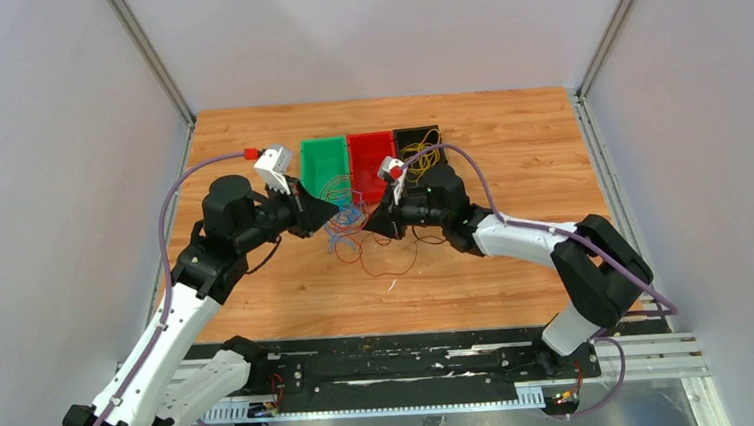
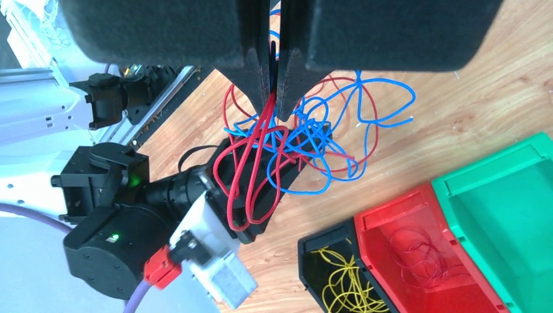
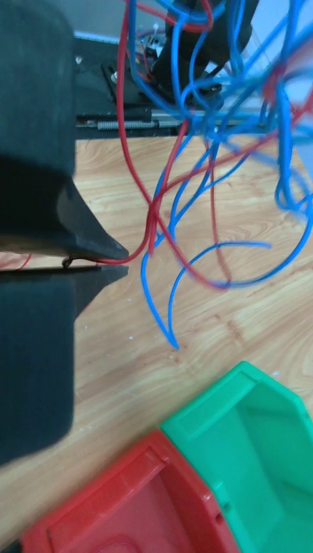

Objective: Untangle the cables

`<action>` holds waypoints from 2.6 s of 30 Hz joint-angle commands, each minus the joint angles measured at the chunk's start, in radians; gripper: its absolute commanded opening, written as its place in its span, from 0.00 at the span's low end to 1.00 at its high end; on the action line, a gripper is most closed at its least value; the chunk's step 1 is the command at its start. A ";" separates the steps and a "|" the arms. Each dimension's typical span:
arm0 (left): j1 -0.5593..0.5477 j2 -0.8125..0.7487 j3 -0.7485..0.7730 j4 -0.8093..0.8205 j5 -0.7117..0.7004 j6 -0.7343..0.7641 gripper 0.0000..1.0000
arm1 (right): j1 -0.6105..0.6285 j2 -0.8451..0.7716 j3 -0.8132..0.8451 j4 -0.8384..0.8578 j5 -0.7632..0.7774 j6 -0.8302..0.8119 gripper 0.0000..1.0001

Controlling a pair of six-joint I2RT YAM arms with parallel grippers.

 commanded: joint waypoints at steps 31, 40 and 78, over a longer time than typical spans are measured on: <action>-0.007 0.094 -0.315 0.217 -0.150 0.033 0.80 | 0.094 -0.275 0.330 -0.726 0.186 -0.143 0.00; -0.007 0.136 -0.318 0.220 -0.279 0.005 0.00 | 0.052 -0.363 0.370 -0.859 0.472 -0.176 0.00; -0.007 0.242 -0.275 -0.022 -0.421 -0.048 0.74 | -0.221 0.064 1.213 -0.532 0.118 0.039 0.00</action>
